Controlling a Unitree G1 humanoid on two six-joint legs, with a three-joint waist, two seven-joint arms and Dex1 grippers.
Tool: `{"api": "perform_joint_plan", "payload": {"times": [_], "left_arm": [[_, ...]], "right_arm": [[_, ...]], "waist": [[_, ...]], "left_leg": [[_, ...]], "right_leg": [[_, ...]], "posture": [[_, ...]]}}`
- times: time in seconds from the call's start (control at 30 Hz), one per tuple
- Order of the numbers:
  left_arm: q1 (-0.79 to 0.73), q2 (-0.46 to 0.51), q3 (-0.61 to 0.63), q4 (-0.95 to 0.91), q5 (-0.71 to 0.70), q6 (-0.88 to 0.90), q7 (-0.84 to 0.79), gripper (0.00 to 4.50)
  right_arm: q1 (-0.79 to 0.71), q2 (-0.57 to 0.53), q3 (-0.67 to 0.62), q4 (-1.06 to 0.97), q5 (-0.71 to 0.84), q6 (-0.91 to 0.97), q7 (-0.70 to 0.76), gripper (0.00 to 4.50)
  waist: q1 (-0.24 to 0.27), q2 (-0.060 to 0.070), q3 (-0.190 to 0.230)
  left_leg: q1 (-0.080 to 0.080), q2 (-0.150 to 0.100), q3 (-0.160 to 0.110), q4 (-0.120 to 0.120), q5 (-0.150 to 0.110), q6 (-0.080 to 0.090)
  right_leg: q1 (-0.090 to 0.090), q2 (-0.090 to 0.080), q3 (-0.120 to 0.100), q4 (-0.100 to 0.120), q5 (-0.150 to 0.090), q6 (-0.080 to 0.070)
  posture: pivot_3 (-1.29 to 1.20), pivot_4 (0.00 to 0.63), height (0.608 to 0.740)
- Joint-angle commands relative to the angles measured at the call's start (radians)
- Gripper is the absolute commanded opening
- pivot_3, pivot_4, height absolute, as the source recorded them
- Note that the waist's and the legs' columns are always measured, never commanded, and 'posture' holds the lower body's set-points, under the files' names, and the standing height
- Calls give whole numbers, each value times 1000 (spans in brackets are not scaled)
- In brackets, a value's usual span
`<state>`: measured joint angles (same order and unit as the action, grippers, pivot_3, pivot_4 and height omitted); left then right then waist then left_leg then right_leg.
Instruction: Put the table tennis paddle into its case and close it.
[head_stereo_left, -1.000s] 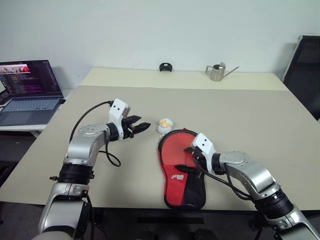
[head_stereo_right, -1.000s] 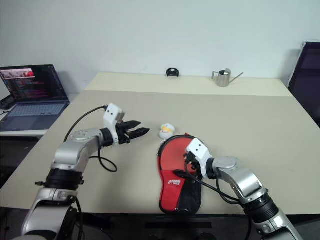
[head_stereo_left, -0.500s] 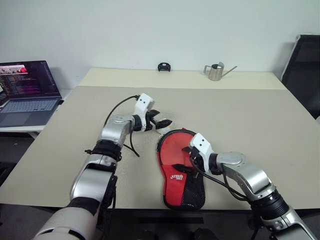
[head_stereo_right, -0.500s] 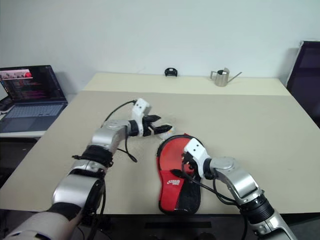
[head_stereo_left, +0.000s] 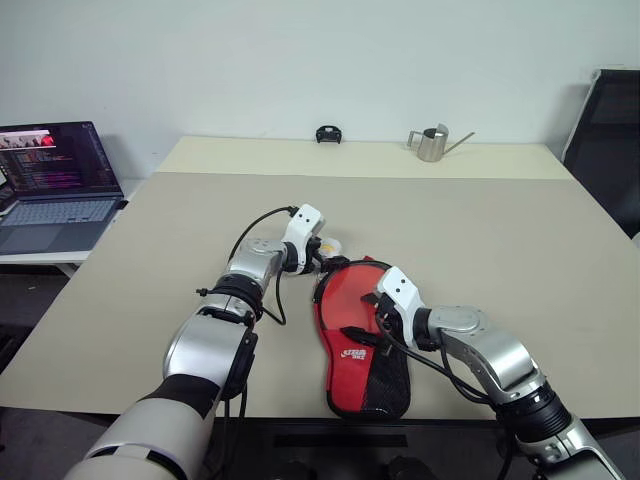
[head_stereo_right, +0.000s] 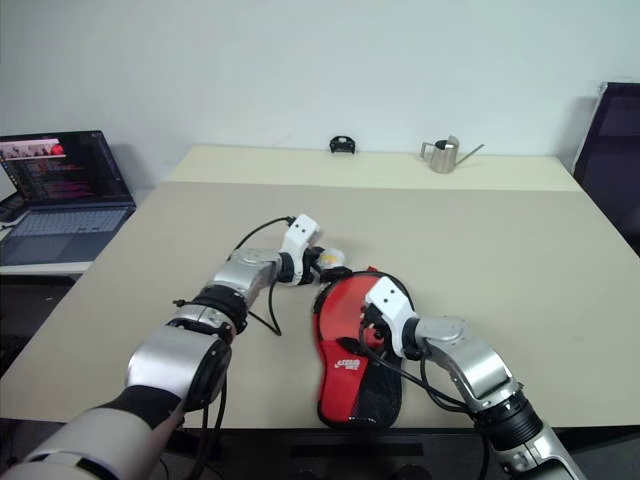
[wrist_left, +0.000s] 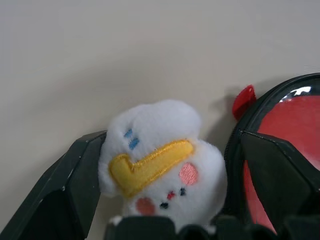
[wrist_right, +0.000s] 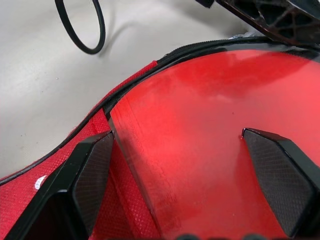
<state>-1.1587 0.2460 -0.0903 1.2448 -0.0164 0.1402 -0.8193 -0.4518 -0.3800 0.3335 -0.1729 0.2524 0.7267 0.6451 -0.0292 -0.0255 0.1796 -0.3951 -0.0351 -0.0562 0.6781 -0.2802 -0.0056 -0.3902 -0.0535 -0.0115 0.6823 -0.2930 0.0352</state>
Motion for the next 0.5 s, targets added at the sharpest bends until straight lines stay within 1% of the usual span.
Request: {"api": "perform_joint_plan", "payload": {"times": [0.03, 0.13, 0.37, 0.47, 0.5], "left_arm": [[-12, -23, 5, 12, 18, -12, -24, 4475], [-12, -28, 11, 14, 23, -13, -22, 3860], [11, 4, 28, 7, 30, -14, -31, 1460], [23, 26, 43, 1, 23, -10, -23, 638], [27, 33, 47, -2, 21, -9, -23, 513]], "right_arm": [[9, 16, -14, -2, -22, -17, -28, 4500], [11, 26, -30, -3, -28, -25, -52, 4500], [7, 36, -60, 3, -30, 19, -74, 4500], [-9, 35, -53, 33, -46, 25, -76, 4500], [-13, 35, -52, 39, -48, 27, -77, 4500]], "waist": [[0, 0, 0], [0, 0, 0], [-1, 0, 0], [-2, 0, 0], [-3, 0, 0]], "left_leg": [[0, 0, 0, 0, 0, 0], [0, 0, 0, 0, 0, 0], [0, -1, 0, 0, 0, 0], [1, -1, 0, 0, 0, 0], [1, -1, 0, 0, 0, 0]], "right_leg": [[0, 0, 0, 0, 0, 0], [0, 0, 0, 0, 0, 0], [0, 0, 0, 0, 0, 0], [0, 0, 1, 0, 0, 0], [0, 0, 1, 1, 0, 0]], "posture": [[0, 150, 740], [0, 150, 740], [0, 150, 740], [0, 150, 740], [0, 150, 740]]}}
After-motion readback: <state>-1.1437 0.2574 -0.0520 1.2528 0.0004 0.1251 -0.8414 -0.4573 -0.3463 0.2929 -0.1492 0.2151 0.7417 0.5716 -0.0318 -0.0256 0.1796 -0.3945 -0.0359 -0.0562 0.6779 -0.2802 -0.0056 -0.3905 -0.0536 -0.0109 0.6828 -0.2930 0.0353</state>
